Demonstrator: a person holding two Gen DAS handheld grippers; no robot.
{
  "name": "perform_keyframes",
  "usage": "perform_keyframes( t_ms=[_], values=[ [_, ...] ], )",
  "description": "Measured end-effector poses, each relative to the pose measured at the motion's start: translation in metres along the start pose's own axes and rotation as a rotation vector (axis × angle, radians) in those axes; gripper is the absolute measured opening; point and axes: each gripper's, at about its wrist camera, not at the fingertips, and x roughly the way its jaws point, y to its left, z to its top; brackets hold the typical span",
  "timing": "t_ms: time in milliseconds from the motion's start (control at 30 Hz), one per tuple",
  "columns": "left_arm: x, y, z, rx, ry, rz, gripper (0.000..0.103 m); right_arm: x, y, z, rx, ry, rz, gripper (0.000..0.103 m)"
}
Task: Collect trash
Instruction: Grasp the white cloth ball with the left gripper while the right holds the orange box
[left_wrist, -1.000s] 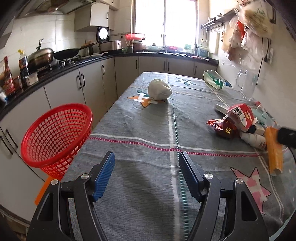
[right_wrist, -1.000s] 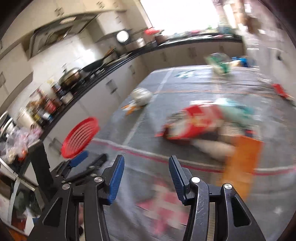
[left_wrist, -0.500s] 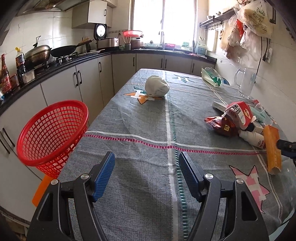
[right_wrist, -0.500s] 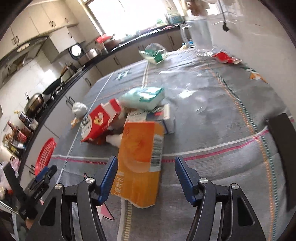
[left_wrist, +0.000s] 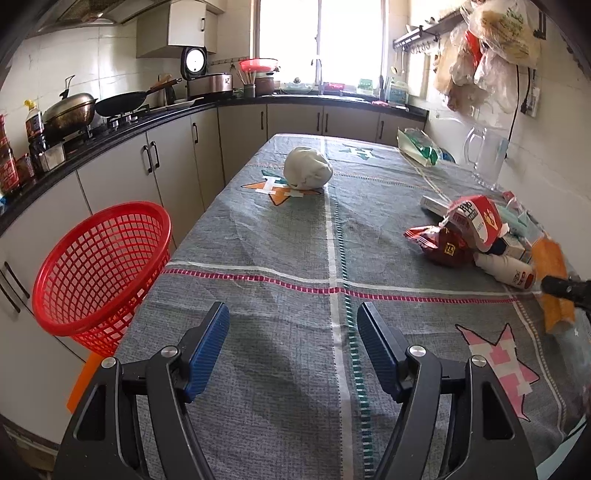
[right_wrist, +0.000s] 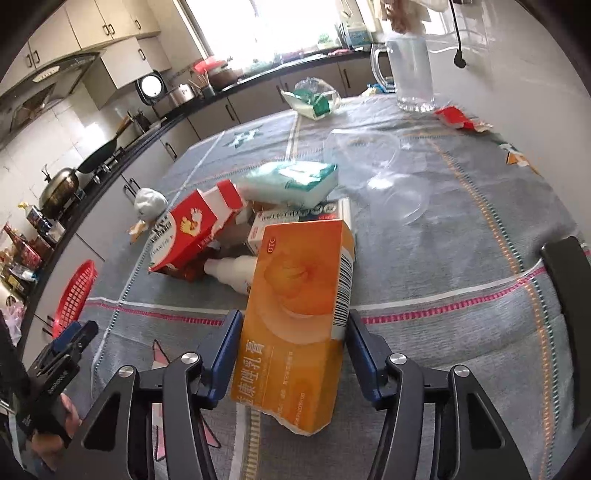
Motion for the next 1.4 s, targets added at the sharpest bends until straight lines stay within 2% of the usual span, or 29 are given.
perform_keyframes(
  t_ms=[100, 233, 367, 500, 633, 667, 767, 900, 967, 1000, 1033, 1100, 1167, 1333, 1400],
  values=[
    [0.002, -0.005, 0.008, 0.01, 0.027, -0.03, 0.071, -0.009, -0.001, 0.002, -0.003, -0.022, 0.013, 0.06],
    [0.006, -0.01, 0.037, -0.004, 0.072, -0.121, 0.072, -0.017, -0.004, 0.004, -0.008, -0.055, 0.041, 0.06],
    [0.021, -0.014, 0.072, -0.013, 0.082, -0.121, 0.079, -0.02, -0.007, 0.004, -0.001, -0.068, 0.079, 0.06],
    [0.055, -0.016, 0.113, -0.046, 0.095, -0.072, 0.085, -0.022, -0.013, 0.004, 0.001, -0.083, 0.093, 0.061],
    [0.098, -0.016, 0.145, -0.1, 0.128, -0.005, 0.085, -0.023, -0.022, 0.006, 0.014, -0.088, 0.103, 0.061],
    [0.109, -0.015, 0.151, -0.114, 0.145, 0.018, 0.085, -0.023, -0.023, 0.006, 0.016, -0.088, 0.105, 0.061],
    [0.14, -0.016, 0.165, -0.144, 0.186, 0.021, 0.085, -0.021, -0.028, 0.005, 0.021, -0.081, 0.112, 0.061],
    [0.178, -0.018, 0.174, -0.152, 0.227, 0.084, 0.084, -0.019, -0.033, 0.004, 0.032, -0.075, 0.119, 0.061],
    [0.19, -0.018, 0.171, -0.16, 0.243, 0.103, 0.069, -0.018, -0.035, 0.004, 0.035, -0.069, 0.121, 0.061],
    [0.193, -0.016, 0.17, -0.173, 0.254, 0.085, 0.054, -0.018, -0.035, 0.003, 0.035, -0.069, 0.122, 0.061],
    [0.192, -0.015, 0.168, -0.184, 0.262, 0.052, 0.05, -0.019, -0.036, 0.003, 0.034, -0.069, 0.122, 0.061],
    [0.182, -0.018, 0.164, -0.161, 0.238, 0.054, 0.043, -0.02, -0.037, 0.003, 0.032, -0.075, 0.121, 0.061],
    [0.165, -0.022, 0.159, -0.132, 0.203, 0.055, 0.043, -0.021, -0.038, 0.002, 0.035, -0.078, 0.121, 0.061],
    [0.102, -0.032, 0.132, -0.102, 0.128, -0.044, 0.043, -0.025, -0.03, -0.001, 0.026, -0.083, 0.135, 0.061],
    [0.076, -0.037, 0.117, -0.071, 0.089, -0.057, 0.043, -0.026, -0.023, -0.004, 0.012, -0.083, 0.141, 0.061]
  ],
)
